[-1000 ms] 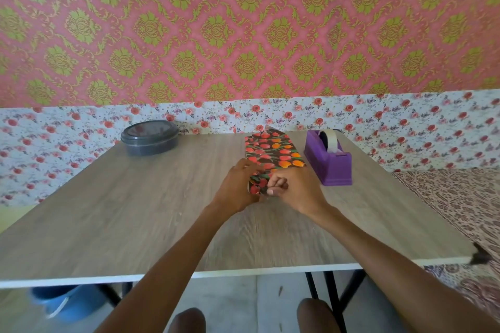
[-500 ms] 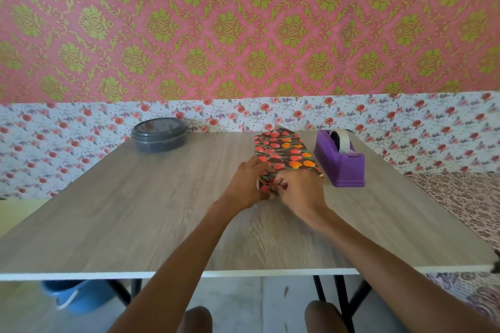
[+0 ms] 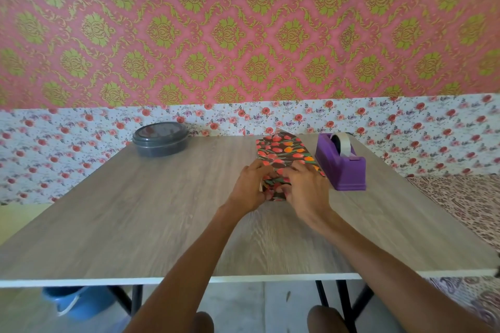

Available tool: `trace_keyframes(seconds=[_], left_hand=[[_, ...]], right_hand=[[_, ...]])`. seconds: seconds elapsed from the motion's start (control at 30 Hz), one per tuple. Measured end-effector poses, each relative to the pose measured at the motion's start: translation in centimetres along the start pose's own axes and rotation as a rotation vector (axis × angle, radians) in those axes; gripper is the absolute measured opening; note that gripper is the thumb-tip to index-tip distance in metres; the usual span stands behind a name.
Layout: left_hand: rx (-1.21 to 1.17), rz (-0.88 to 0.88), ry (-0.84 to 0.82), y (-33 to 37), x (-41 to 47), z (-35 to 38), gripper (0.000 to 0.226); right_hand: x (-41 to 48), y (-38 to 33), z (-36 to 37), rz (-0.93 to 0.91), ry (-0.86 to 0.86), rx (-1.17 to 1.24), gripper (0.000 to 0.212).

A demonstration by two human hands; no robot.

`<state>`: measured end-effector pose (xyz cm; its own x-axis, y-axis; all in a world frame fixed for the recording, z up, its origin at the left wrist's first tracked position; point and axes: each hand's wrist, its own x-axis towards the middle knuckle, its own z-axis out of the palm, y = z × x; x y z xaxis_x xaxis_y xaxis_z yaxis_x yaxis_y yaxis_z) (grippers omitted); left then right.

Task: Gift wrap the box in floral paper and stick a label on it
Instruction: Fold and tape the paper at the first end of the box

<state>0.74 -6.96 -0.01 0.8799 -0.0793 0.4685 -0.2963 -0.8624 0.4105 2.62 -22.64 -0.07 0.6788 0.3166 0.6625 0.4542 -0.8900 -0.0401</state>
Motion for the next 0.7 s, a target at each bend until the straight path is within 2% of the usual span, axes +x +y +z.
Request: trace_keyframes(seconds=[0.13,0.23,0.4,0.53,0.7], left_hand=[[-0.007,-0.002,-0.045,0.2,0.0,-0.4,0.039],[-0.023,-0.019,-0.061,0.2,0.0,-0.5,0.034],[-0.006,-0.017,-0.008,0.6,0.4,-0.4,0.024],[0.006,0.026,-0.042,0.7,0.2,-0.8,0.029],[-0.01,0.017,-0.066,0.5,0.3,-1.0,0.034]], right_hand=[[-0.2,-0.2,0.0,-0.044,-0.044,0.128,0.036],[-0.3,0.7,-0.4,-0.064,-0.147,0.256,0.036],[-0.8,0.3,0.0,-0.033,-0.124,0.094,0.06],[-0.5,-0.3,0.6,-0.039,-0.054,0.064,0.051],[-0.1,0.7,-0.3,-0.086,-0.115,0.289,0.043]])
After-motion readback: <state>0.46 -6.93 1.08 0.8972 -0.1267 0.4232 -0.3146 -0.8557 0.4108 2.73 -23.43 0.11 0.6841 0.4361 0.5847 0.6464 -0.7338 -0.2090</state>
